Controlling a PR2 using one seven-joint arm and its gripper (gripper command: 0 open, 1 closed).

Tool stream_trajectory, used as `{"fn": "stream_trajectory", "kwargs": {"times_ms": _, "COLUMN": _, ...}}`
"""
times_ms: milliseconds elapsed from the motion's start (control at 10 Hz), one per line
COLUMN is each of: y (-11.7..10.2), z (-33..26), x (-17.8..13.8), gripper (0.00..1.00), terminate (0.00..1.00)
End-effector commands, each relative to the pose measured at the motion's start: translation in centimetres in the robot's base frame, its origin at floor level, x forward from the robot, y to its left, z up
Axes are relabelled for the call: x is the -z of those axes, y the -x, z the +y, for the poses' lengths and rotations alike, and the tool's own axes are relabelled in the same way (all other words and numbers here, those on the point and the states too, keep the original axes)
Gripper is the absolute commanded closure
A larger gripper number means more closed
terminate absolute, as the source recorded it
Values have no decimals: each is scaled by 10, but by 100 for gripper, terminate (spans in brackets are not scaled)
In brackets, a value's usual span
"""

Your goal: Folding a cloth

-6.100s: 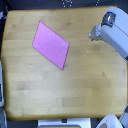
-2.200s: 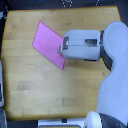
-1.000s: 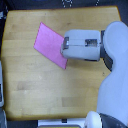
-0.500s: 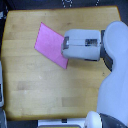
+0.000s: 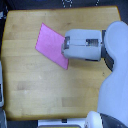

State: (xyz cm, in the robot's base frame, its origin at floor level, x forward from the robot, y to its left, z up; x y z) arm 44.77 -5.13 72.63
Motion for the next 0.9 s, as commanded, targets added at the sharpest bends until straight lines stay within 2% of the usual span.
{"fn": "stream_trajectory", "kwargs": {"times_ms": 0, "y": -8, "z": 2, "x": -29, "gripper": 100, "terminate": 0}}
{"fn": "stream_trajectory", "kwargs": {"times_ms": 300, "y": -9, "z": 17, "x": -53, "gripper": 100, "terminate": 0}}
{"fn": "stream_trajectory", "kwargs": {"times_ms": 500, "y": -16, "z": 54, "x": -81, "gripper": 100, "terminate": 0}}
{"fn": "stream_trajectory", "kwargs": {"times_ms": 800, "y": -23, "z": 98, "x": -92, "gripper": 100, "terminate": 0}}
